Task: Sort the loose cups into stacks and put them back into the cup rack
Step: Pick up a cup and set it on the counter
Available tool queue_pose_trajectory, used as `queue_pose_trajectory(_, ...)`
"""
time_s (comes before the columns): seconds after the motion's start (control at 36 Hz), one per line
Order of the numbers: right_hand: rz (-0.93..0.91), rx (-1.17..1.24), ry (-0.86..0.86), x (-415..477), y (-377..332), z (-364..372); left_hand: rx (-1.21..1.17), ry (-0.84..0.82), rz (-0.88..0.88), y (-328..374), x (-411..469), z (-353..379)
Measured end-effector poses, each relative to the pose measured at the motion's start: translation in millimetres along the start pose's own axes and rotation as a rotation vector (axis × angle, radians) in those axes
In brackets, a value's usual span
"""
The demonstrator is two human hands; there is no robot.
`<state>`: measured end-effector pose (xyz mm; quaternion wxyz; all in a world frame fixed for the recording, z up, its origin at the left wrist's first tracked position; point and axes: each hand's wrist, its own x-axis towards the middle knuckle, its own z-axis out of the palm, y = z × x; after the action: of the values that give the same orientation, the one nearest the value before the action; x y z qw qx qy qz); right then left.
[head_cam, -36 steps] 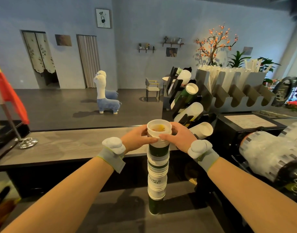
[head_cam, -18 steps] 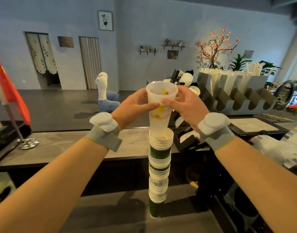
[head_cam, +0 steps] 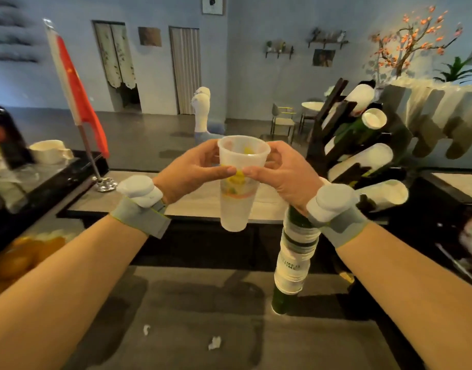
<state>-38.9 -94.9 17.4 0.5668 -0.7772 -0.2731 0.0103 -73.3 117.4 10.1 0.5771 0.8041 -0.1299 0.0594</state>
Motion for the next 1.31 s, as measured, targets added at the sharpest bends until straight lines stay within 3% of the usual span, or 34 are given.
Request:
queue_pose_trajectory(0.31, 0.263, -0.022, -0.145, -30, 123, 97, 0.103, -0.102, -0.292, -153, -48, 3)
queue_pose_trajectory(0.69, 0.491, -0.066, -0.184, -60, 271, 155, 0.117, -0.088, -0.482, -307, -79, 69)
queue_pose_trajectory(1.06, 0.58, -0.196, -0.238, -64, 325, 172, 0.152, -0.143, -0.579, -361, -81, 96)
queue_pose_trajectory(1.31, 0.651, -0.331, -0.322, -67, 334, 157, 0.364, -0.273, -0.622, -350, -75, 87)
